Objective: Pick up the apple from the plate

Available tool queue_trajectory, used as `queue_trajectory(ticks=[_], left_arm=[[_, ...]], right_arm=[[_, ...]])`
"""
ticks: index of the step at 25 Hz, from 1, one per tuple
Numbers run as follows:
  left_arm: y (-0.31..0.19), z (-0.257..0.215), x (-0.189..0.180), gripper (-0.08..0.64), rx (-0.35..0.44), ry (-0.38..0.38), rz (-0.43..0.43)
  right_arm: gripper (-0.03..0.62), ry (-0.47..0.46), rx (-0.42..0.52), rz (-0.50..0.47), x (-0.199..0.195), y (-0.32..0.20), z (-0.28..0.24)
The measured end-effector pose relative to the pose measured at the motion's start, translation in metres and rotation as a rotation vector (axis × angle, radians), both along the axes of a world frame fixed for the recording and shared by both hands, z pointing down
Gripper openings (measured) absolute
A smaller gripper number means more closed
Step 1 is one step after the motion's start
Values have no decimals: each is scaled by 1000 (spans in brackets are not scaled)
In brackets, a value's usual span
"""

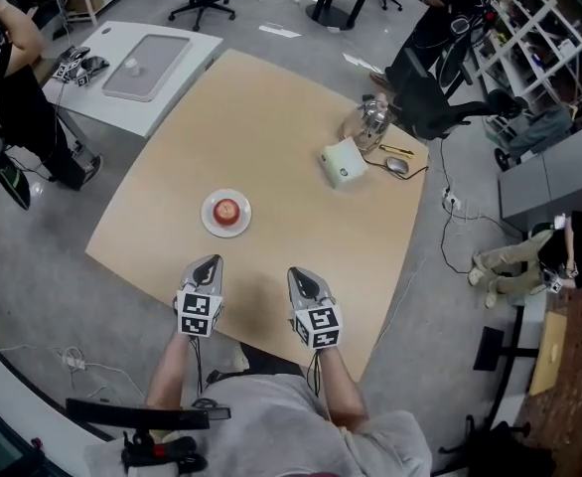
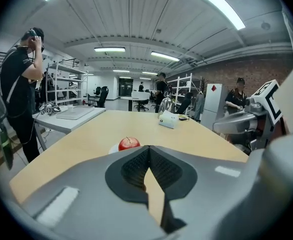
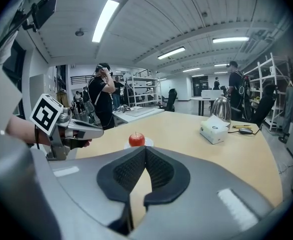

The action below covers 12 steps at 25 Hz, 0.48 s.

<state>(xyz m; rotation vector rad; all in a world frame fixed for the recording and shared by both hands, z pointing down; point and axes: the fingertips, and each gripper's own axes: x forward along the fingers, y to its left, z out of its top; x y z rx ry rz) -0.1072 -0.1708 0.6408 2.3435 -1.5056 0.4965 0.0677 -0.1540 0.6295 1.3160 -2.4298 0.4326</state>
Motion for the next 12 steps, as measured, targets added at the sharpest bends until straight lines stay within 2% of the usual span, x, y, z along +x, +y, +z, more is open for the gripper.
queue_trajectory(ticks=[4,12], left_arm=[[-18,8,1,20,2,-21,2],[-52,22,4,20,29,-118,23]], right_arm=[[6,-2,-6,14,4,-4,1],[6,9,-8,43,18,-9,2]])
